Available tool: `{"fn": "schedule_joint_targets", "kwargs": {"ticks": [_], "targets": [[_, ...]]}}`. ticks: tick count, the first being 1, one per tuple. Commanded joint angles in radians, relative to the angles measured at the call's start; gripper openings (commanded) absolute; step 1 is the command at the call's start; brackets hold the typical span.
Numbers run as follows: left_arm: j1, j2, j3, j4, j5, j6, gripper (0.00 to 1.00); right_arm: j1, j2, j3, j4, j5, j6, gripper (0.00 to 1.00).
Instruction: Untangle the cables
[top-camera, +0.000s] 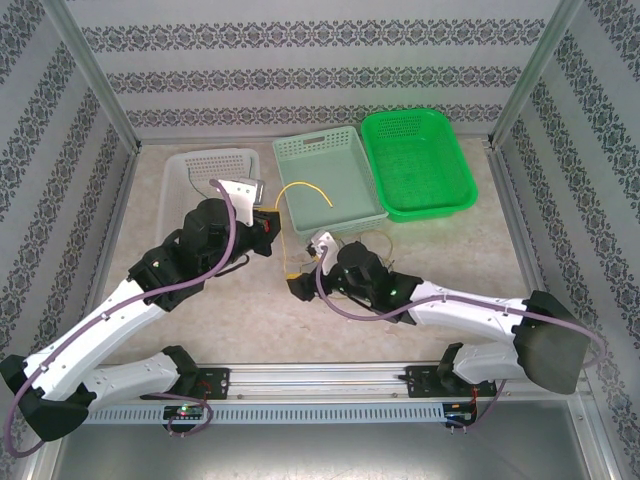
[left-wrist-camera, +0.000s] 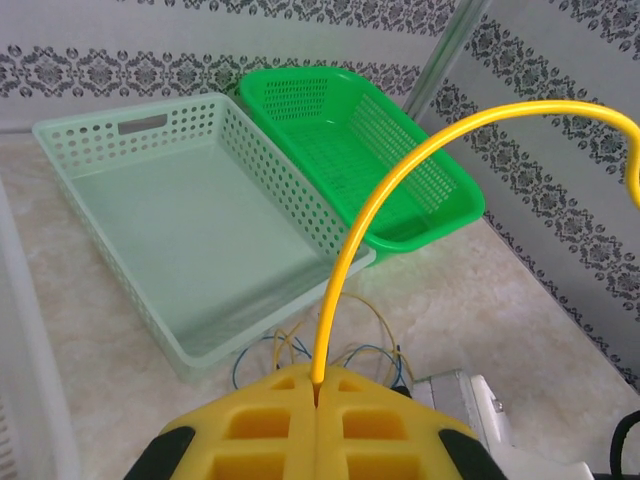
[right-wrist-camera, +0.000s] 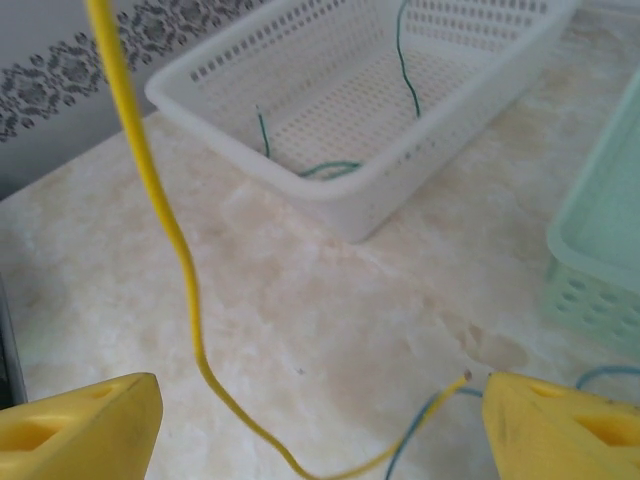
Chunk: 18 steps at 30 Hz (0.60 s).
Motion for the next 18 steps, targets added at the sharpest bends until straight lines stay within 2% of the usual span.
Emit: {"fn": "schedule_joint_targets", "kwargs": {"ticks": [1,6,8,9,12,14,16,18], "targets": [[-0.011,0.0,-0.017,0.064,0.019,-0.024,0.0,0.005,0.027,0.048,0.113,-0.039,-0.03,0.84],[-0.012,0.0,-0.029,0.081,0.028,-0.035,0.0,0.005,0.09,0.11,0.126,-0.038,-0.031,0.82],[-0.011,-0.002,-0.036,0.092,0.032,-0.042,0.0,0.005,0.116,0.133,0.127,-0.03,-0.032,0.77],[-0.012,-0.003,-0.038,0.094,0.03,-0.044,0.0,0.004,0.128,0.144,0.126,-0.031,-0.03,0.69],[-0.008,-0.006,-0.038,0.074,0.003,-0.046,0.0,0.002,0.14,0.163,0.118,-0.038,-0.005,0.35],[-0.003,-0.019,-0.038,0.057,-0.021,-0.05,0.03,0.001,0.126,0.159,0.098,-0.037,0.006,0.16],[0.001,-0.036,-0.047,0.045,-0.047,-0.051,0.05,-0.007,0.096,0.147,0.073,-0.033,0.017,0.03],[0.003,-0.051,-0.057,0.042,-0.064,-0.055,0.16,-0.021,0.055,0.134,0.042,-0.035,0.034,0.0]]}}
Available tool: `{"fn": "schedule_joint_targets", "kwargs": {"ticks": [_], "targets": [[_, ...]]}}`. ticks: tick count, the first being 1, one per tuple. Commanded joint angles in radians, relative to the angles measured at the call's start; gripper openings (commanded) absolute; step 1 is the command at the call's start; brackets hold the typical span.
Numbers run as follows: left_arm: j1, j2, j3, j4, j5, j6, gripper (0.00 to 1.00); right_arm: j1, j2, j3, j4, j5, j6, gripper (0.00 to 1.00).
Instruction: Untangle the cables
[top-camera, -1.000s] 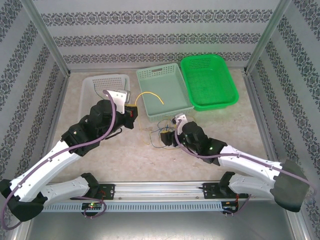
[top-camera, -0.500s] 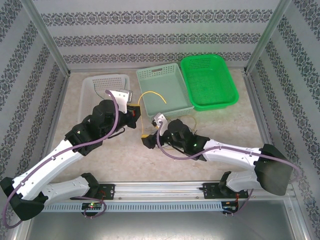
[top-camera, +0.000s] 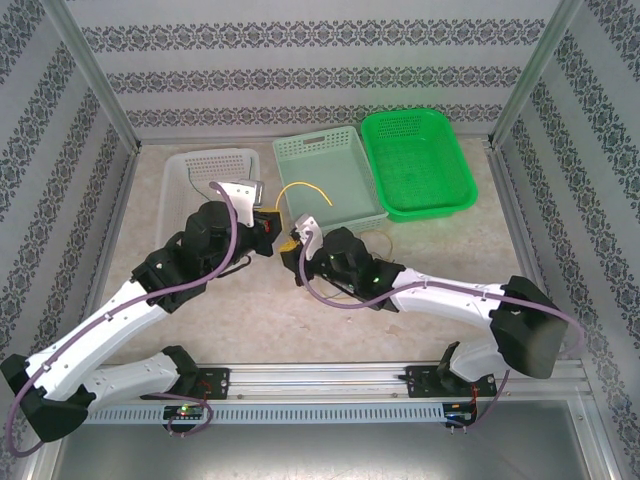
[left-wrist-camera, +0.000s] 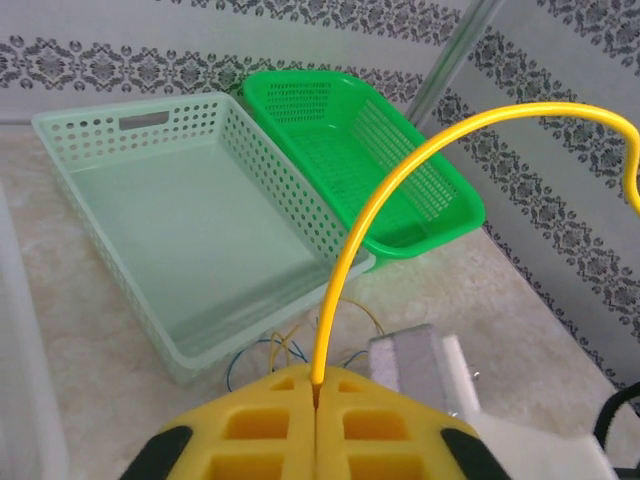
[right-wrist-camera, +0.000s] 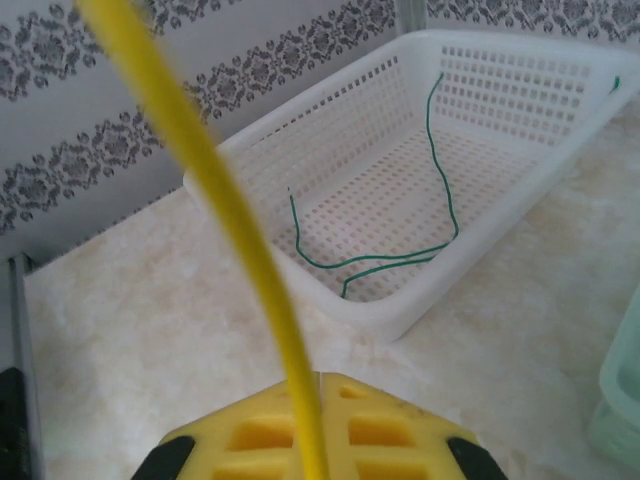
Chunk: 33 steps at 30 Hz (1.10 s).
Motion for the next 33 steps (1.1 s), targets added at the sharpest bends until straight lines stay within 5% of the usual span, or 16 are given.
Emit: {"fn": "schedule_joint_targets", "kwargs": {"ticks": [1,4,7,8,17,23,33], "targets": [[0.004,-0.041,-0.023,0.003,-0.055,-0.024,0.26,-0.025,-0.08,0.0,-0.046,-0.018,0.033,0.0],[0.004,-0.044,-0.031,-0.007,-0.08,-0.024,0.52,-0.051,-0.148,0.028,-0.12,-0.059,0.06,0.0],[0.004,-0.037,-0.039,-0.022,-0.107,-0.017,0.96,-0.078,-0.215,0.082,-0.199,-0.08,0.068,0.0],[0.004,-0.035,-0.041,-0.028,-0.115,-0.014,1.0,-0.09,-0.233,0.103,-0.226,-0.091,0.068,0.0],[0.004,-0.004,-0.073,-0.032,-0.131,0.005,1.0,-0.3,-0.302,0.418,-0.537,-0.23,0.114,0.0],[0.004,0.068,-0.075,-0.026,-0.072,0.006,1.0,-0.454,-0.288,0.575,-0.562,-0.4,0.253,0.0],[0.004,0.21,-0.075,0.134,0.15,0.048,1.0,-0.476,-0.275,0.637,-0.548,-0.512,0.337,0.0]]}}
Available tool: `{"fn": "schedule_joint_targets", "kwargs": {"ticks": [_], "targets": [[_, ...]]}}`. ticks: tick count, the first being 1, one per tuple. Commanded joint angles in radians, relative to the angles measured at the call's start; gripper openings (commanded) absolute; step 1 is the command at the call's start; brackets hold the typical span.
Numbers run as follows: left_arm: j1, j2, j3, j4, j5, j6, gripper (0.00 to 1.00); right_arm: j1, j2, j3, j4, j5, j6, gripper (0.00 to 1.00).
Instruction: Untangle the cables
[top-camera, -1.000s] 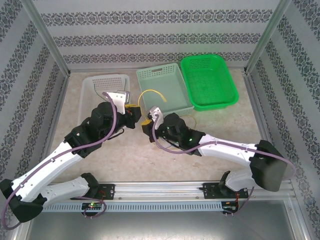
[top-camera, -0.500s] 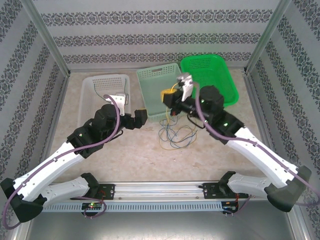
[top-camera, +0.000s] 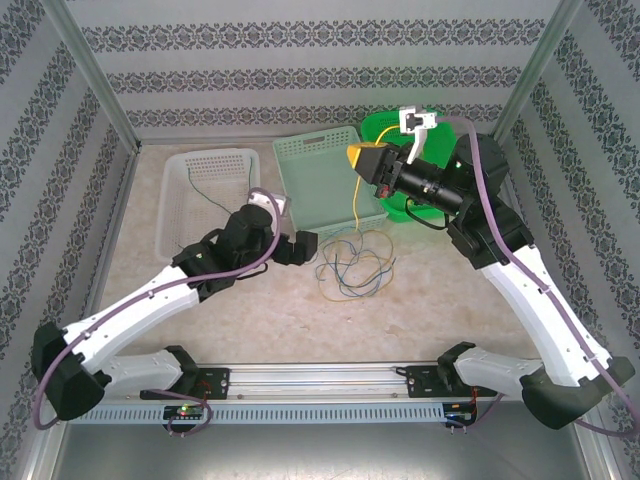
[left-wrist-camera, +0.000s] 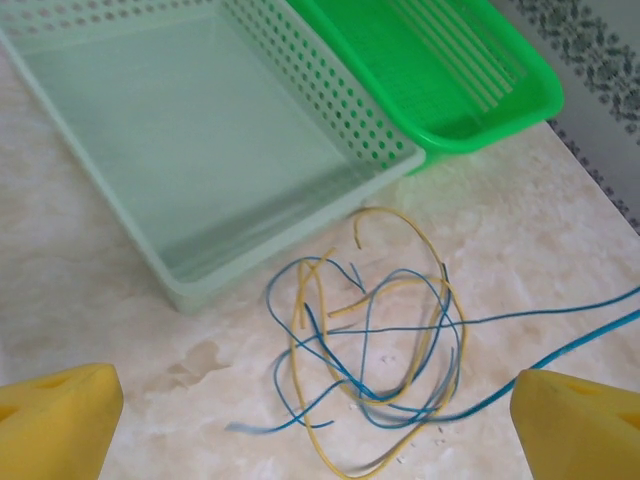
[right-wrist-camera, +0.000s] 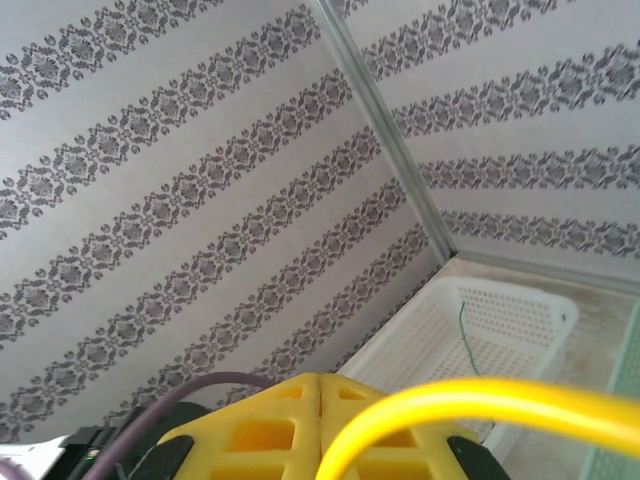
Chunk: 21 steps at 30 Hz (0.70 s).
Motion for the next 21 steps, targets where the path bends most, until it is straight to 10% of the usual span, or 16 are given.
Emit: {"fn": "schedule_joint_targets", "kwargs": {"ticks": [1,12,21], "targets": [[0.002,0.03,0.011,0.082,0.105,0.038,1.0,-0.013,-0.012,0.039,-0.018,-0.048,0.029,0.0],[-0.001,0.115,-0.052,0.299,0.457,0.076,0.93,-0.057,-0.029,0.008,-0.004,-0.051,0.073,0.0],[-0.004,0.171,-0.02,0.297,0.444,0.156,0.86,-0.06,-0.035,0.011,0.004,-0.083,0.098,0.0]]}}
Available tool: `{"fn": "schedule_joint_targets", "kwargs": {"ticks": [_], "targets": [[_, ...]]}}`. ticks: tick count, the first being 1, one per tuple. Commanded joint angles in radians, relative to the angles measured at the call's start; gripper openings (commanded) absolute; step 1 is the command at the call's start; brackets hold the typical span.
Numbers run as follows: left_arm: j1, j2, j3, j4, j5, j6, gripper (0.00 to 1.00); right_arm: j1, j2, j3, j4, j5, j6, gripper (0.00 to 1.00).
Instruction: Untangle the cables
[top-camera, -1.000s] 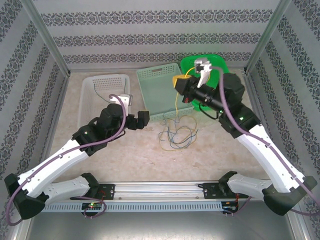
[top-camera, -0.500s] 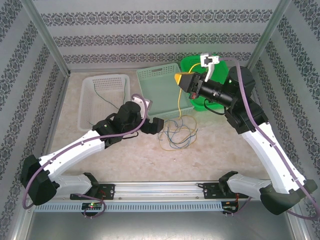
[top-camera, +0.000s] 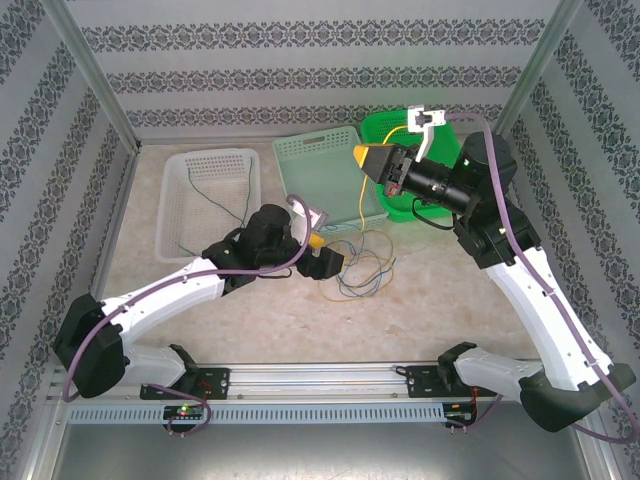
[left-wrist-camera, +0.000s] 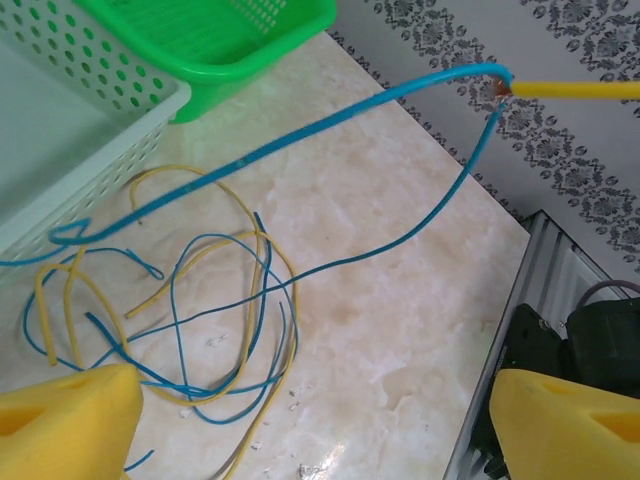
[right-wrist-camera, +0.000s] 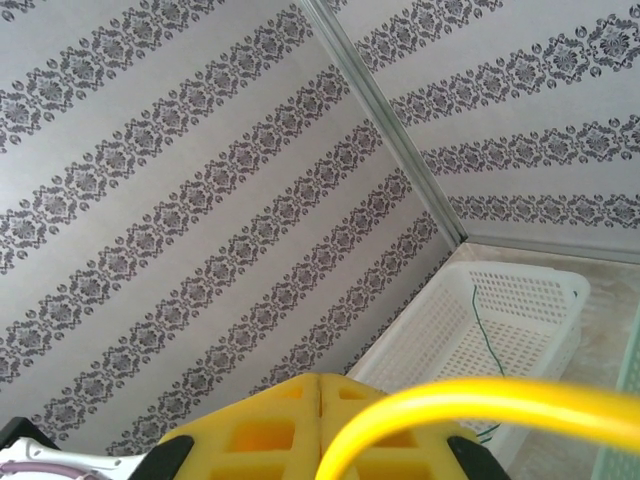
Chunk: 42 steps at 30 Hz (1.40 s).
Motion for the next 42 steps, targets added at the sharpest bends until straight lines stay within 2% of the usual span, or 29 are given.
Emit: {"fn": "schedule_joint_targets", "kwargs": {"ticks": [1,3,6,10,22,26,33,34,35,38,40,42], "targets": [[-0.004,0.02,0.043,0.021,-0.024,0.057,0.86,-0.008,-0.021,0.004,0.028,-0.036,0.018,0.0],[-0.004,0.015,0.05,0.018,-0.044,0.057,0.87,-0.012,-0.028,0.002,0.018,-0.032,0.014,0.0],[-0.004,0.005,0.044,0.06,-0.005,0.017,0.88,-0.023,-0.037,-0.009,0.018,-0.021,0.019,0.0],[-0.013,0.016,-0.028,0.26,0.085,-0.134,0.86,-0.027,-0.034,-0.013,0.026,-0.002,0.029,0.0],[-0.127,0.111,-0.012,0.303,-0.059,-0.091,0.93,-0.03,-0.037,-0.003,0.036,0.038,0.047,0.0],[-0.134,0.163,0.028,0.293,-0.132,-0.087,0.94,-0.03,-0.037,0.0,0.038,0.029,0.059,0.0],[-0.134,0.259,0.104,0.297,-0.149,-0.069,0.9,-0.03,-0.041,0.01,0.037,0.023,0.068,0.0],[-0.134,0.27,0.111,0.296,-0.153,-0.064,0.87,-0.03,-0.041,0.012,0.032,0.024,0.065,0.0],[-0.134,0.279,0.118,0.299,-0.15,-0.061,0.76,-0.031,-0.044,0.012,0.026,0.025,0.061,0.0],[-0.134,0.295,0.131,0.289,-0.133,-0.053,0.36,-0.043,-0.051,0.015,0.003,0.032,0.046,0.0],[-0.134,0.29,0.124,0.288,-0.132,-0.051,0.19,-0.067,-0.058,0.01,-0.001,0.033,0.048,0.0],[-0.133,0.267,0.108,0.279,-0.14,-0.042,0.07,-0.096,-0.066,0.0,-0.006,0.031,0.047,0.0]]}}
